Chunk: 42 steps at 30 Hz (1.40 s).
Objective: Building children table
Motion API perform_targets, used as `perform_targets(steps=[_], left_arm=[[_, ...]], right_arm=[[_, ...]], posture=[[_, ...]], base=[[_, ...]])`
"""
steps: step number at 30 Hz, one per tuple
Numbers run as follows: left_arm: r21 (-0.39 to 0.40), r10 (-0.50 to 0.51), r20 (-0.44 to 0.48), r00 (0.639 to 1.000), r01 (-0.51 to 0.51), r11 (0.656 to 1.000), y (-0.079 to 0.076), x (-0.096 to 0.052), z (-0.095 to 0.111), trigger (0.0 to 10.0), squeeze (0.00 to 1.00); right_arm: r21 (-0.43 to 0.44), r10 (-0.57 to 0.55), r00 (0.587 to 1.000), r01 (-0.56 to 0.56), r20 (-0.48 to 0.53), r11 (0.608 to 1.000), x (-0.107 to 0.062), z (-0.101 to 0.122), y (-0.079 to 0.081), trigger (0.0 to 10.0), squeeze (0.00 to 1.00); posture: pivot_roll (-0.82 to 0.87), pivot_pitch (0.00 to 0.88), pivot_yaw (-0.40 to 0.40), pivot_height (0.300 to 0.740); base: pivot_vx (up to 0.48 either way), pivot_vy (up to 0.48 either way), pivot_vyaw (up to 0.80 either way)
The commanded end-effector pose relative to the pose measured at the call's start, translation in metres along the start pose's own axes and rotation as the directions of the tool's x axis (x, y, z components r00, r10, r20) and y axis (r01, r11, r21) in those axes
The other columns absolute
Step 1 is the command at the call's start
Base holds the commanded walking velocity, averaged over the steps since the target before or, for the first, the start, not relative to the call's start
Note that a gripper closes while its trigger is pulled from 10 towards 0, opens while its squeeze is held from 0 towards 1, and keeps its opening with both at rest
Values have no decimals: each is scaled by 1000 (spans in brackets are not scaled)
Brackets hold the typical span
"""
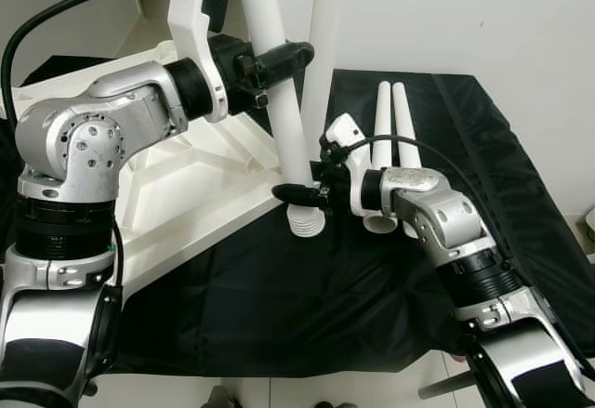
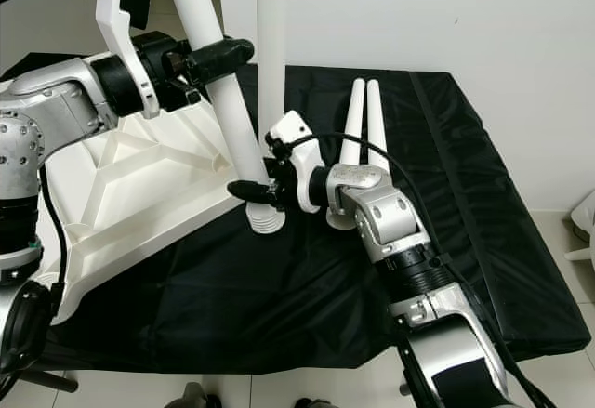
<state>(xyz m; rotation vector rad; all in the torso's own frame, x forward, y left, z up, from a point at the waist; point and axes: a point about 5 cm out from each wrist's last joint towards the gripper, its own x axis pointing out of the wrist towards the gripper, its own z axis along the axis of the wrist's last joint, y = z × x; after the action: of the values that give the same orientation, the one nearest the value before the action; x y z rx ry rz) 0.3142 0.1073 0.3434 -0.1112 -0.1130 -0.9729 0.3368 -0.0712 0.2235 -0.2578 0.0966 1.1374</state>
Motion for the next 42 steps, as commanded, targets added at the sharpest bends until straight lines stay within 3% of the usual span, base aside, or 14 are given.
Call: perform_targets(steps=[1, 2, 5, 6, 15, 16, 27, 28, 42], left_arm=[[40, -39, 26, 999, 38, 998, -9, 1, 11, 10000, 0], [38, -44, 32, 999, 42, 998, -10, 2, 13, 10000, 0], [37, -49, 40, 998, 47, 998, -11, 2, 15, 10000, 0], [39, -56, 44, 997, 55, 998, -12, 2, 15, 10000, 0], [37, -65, 56, 996, 63, 997, -12, 1, 17, 10000, 0], [23, -77, 66, 995, 75, 997, -12, 1, 17, 10000, 1000], [-5, -151, 71, 986, 152, 988, -18, -6, 18, 10000, 1000], [-22, -145, 79, 986, 148, 989, -15, -8, 19, 10000, 0], [-101, -71, 148, 987, 86, 991, 7, -31, 21, 10000, 0]], right_arm=[[8, -2, 999, 2, -40, 1000, 0, -5, -2, 0, 0], [17, 0, 999, 1, -49, 1000, 1, -6, -1, 4275, 0], [28, 2, 998, 0, -60, 1000, 2, -8, -1, 4275, 0], [21, -7, 998, 9, -59, 1000, 3, -9, -1, 10000, 0], [27, -47, 998, 47, -30, 999, 4, -6, -5, 10000, 0], [32, -53, 998, 54, -19, 998, 4, -5, -5, 10000, 0], [89, -139, 989, 135, 47, 987, 5, 2, -13, 10000, 0], [96, -152, 986, 145, 63, 985, 5, 4, -14, 10000, 0], [77, -204, 956, 192, 210, 978, 2, 25, -21, 10000, 0]], posture=[[38, 101, -41, 740], [38, 102, -41, 740], [38, 102, -41, 740], [38, 101, -40, 740], [38, 99, -41, 740], [39, 96, -40, 740], [39, 88, -38, 740], [40, 86, -38, 740], [38, 71, -38, 740]], base=[[0, 0, 0], [0, 0, 0], [0, 0, 0], [0, 0, 0], [0, 0, 0], [0, 0, 0], [0, 0, 0], [0, 0, 0], [0, 0, 0]])
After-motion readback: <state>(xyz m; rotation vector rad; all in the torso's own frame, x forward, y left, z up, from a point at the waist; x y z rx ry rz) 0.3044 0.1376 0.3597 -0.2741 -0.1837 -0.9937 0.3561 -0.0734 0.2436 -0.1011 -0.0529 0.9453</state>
